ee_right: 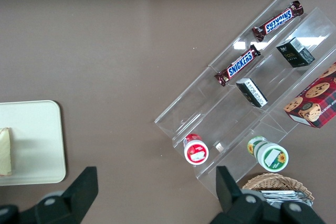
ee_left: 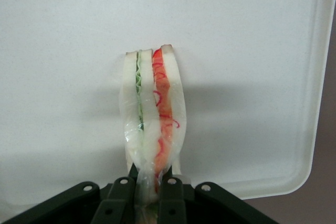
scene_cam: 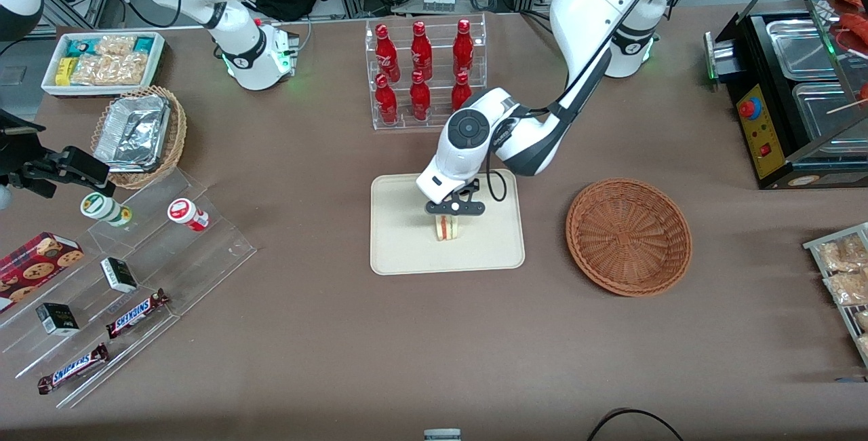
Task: Place sandwich from basket to tray
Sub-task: 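Lower the sandwich onto the cream tray and open the left gripper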
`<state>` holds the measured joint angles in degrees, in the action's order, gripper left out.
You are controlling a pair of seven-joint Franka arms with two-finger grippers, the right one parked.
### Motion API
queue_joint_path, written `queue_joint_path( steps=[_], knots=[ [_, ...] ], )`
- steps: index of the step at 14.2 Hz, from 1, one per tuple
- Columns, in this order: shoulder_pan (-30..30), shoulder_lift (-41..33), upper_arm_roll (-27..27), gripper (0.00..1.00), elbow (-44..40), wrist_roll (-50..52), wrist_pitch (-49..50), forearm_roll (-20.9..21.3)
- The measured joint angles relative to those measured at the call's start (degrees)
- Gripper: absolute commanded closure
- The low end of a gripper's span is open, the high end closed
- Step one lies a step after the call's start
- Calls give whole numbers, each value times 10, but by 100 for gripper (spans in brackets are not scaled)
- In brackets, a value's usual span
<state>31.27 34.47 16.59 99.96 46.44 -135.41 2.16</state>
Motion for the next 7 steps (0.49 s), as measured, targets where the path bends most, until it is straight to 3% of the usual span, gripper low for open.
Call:
queue_joint_path(
  steps=[1, 7],
  knots=[
    [0, 0, 0, 1, 0, 1, 0, 0],
    [-1, -37, -21, 0, -18, 40, 33, 0]
  ],
)
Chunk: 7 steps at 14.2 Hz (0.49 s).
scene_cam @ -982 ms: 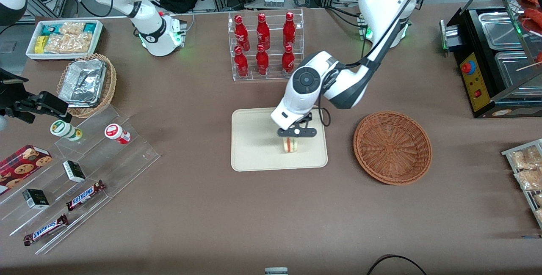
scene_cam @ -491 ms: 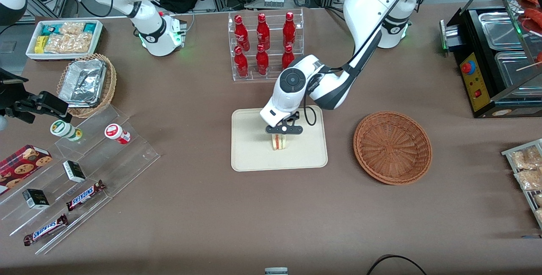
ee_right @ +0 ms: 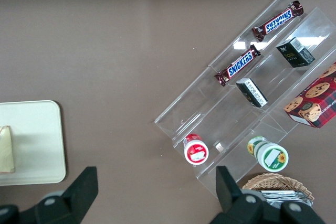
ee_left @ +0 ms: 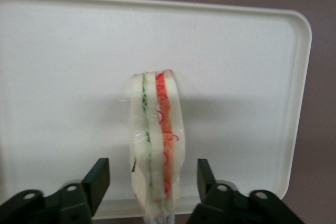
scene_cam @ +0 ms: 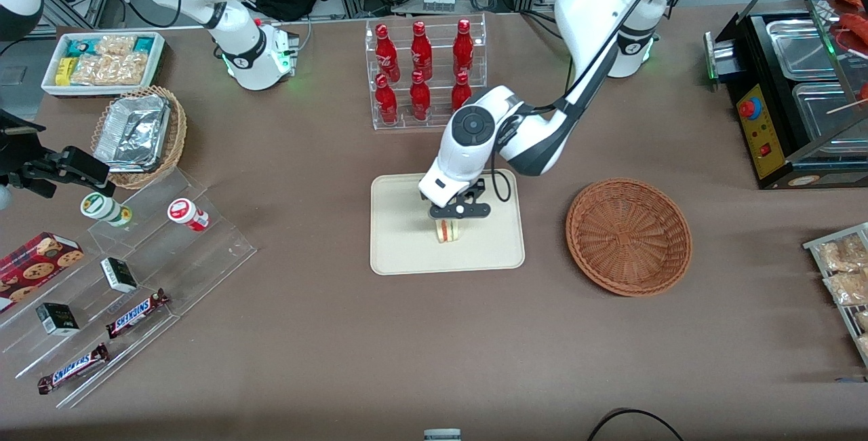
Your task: Place sandwich from basket to tray
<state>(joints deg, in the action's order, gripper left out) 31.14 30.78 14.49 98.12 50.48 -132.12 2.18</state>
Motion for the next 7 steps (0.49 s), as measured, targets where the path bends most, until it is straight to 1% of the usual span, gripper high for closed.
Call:
queue_joint_path(
  steps=[3, 5, 7],
  knots=[
    [-15, -71, -19, 0, -5, 26, 99, 0],
    [-46, -125, -23, 0, -7, 39, 166, 0],
    [-91, -179, -25, 0, -8, 35, 234, 1]
  ],
)
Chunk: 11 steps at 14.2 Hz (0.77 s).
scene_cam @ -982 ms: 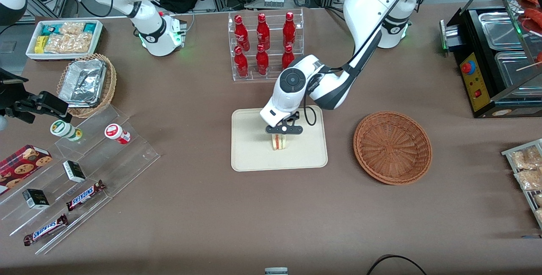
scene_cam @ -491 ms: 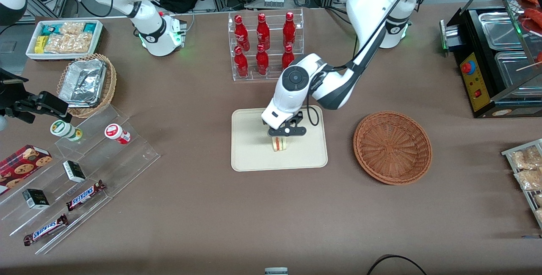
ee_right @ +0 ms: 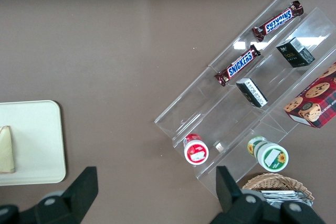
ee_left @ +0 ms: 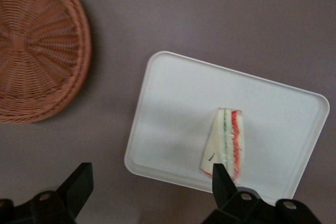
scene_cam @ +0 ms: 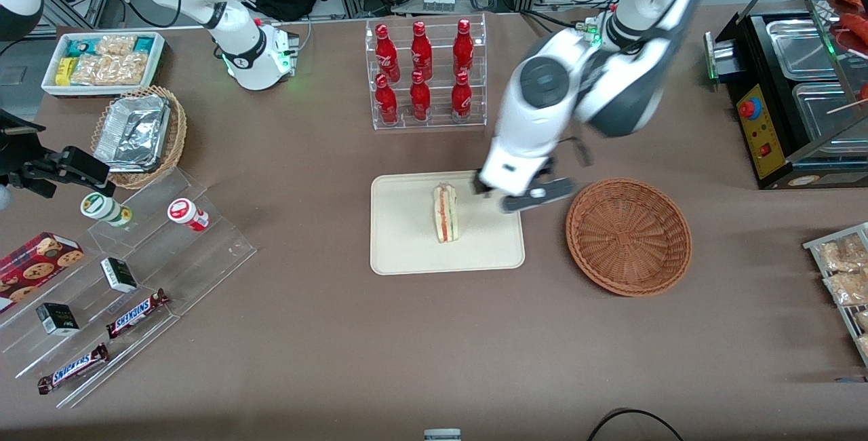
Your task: Place sandwich from basket to tray
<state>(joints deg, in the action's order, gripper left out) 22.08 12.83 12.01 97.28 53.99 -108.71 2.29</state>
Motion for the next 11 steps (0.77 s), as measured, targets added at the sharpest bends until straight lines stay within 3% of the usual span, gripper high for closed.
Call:
queue_joint_path(
  steps=[6, 11],
  knots=[
    [-132, -122, -3, 0, 0, -185, 184, -1],
    [-216, -159, -4, 0, 0, -328, 245, -1]
  ],
)
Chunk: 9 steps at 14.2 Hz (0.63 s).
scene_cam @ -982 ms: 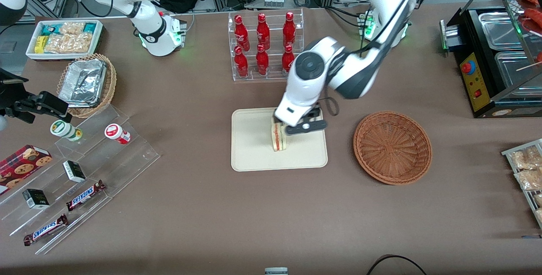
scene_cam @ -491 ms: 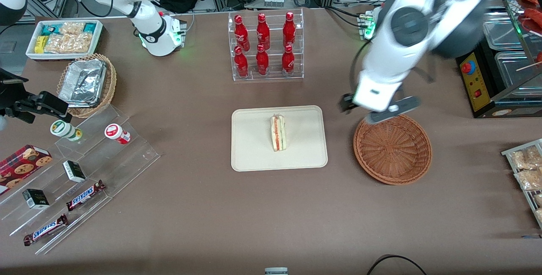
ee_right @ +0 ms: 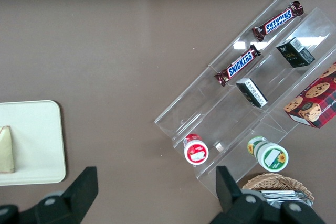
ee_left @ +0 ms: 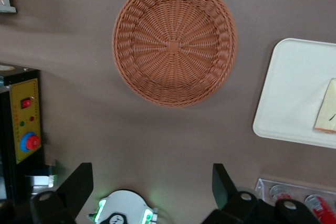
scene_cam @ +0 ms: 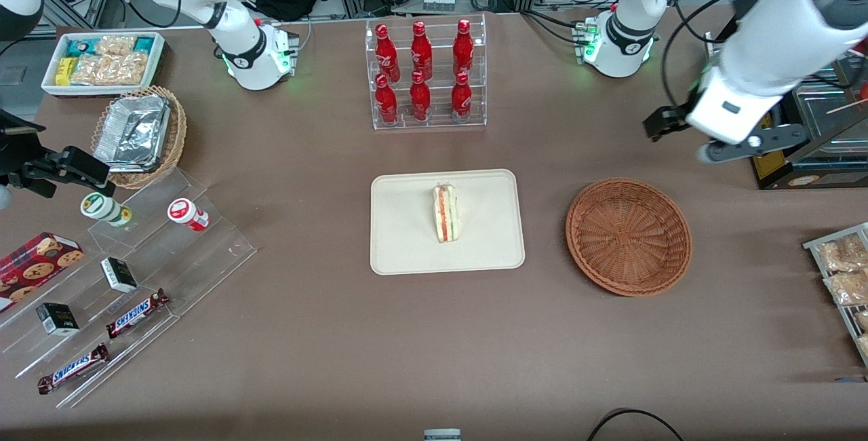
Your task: Place sandwich from basket to tray
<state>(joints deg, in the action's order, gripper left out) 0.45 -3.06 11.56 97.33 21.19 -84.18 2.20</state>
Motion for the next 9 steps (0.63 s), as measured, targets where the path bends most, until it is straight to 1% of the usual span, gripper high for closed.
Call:
queue_joint_path(
  steps=[3, 6, 9],
  knots=[
    [-33, -4, -9, 0, -6, -54, 0, 0],
    [-35, 0, -8, 0, -28, -65, -1, -1],
    [-35, 22, -6, 0, -75, -67, -2, 0]
  ],
)
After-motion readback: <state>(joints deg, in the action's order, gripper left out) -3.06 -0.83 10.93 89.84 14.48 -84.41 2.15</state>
